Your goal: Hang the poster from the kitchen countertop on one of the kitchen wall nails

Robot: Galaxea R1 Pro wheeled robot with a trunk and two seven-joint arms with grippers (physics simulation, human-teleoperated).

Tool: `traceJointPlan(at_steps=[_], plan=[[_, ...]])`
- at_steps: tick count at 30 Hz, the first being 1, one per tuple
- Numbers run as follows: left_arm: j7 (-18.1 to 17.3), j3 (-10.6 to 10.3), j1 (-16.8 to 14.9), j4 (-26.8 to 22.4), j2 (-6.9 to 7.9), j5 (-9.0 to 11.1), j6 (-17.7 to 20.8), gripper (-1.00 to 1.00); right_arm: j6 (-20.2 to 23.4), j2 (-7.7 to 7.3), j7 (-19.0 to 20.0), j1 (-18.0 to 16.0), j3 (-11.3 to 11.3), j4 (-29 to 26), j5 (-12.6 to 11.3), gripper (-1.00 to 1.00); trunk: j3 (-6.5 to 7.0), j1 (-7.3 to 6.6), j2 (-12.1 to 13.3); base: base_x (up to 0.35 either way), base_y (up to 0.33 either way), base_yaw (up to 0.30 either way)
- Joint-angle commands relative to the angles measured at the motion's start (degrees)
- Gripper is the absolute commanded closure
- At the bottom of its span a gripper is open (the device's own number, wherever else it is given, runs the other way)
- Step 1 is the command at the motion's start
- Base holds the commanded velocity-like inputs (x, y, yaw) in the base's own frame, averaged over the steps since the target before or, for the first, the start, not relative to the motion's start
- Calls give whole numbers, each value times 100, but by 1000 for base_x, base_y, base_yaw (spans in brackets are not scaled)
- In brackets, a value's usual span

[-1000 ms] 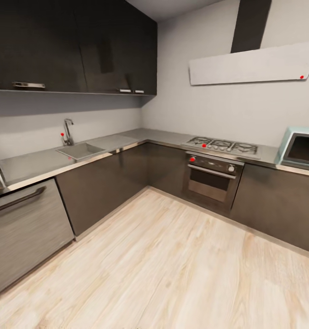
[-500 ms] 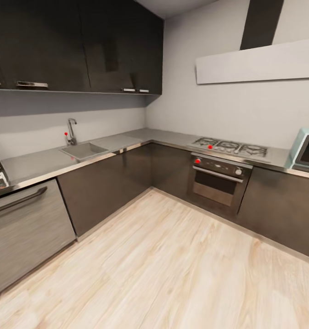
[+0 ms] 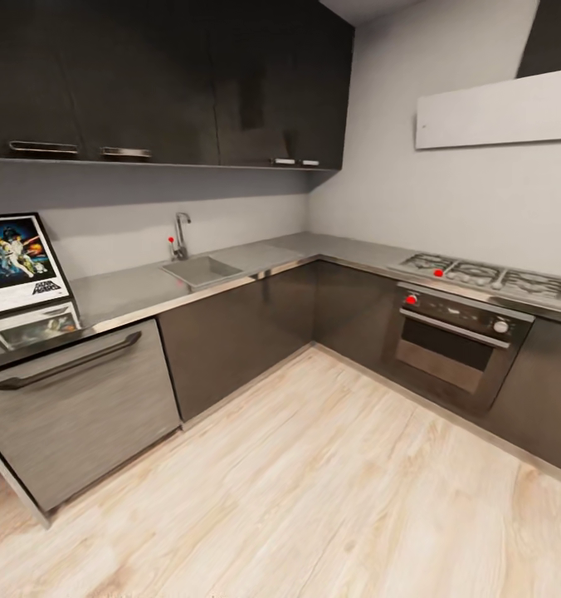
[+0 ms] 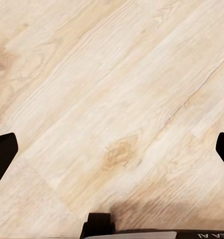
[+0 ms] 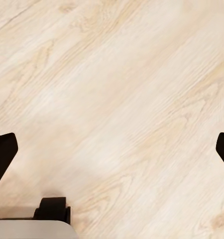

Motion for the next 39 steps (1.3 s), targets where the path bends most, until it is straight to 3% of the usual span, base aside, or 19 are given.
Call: traceJointPlan(at_steps=[1,39], plan=[[2,9,1,-5,-3,-3,-8,-100,-12,0,-38,-3,5,4,39,-100,-7,0,-3,1,16,274],[2,2,1,-5,-3,-3,-8,-100,-12,2,-78,-4,7,4,49,-100,-97,0,-3,0,1,274]])
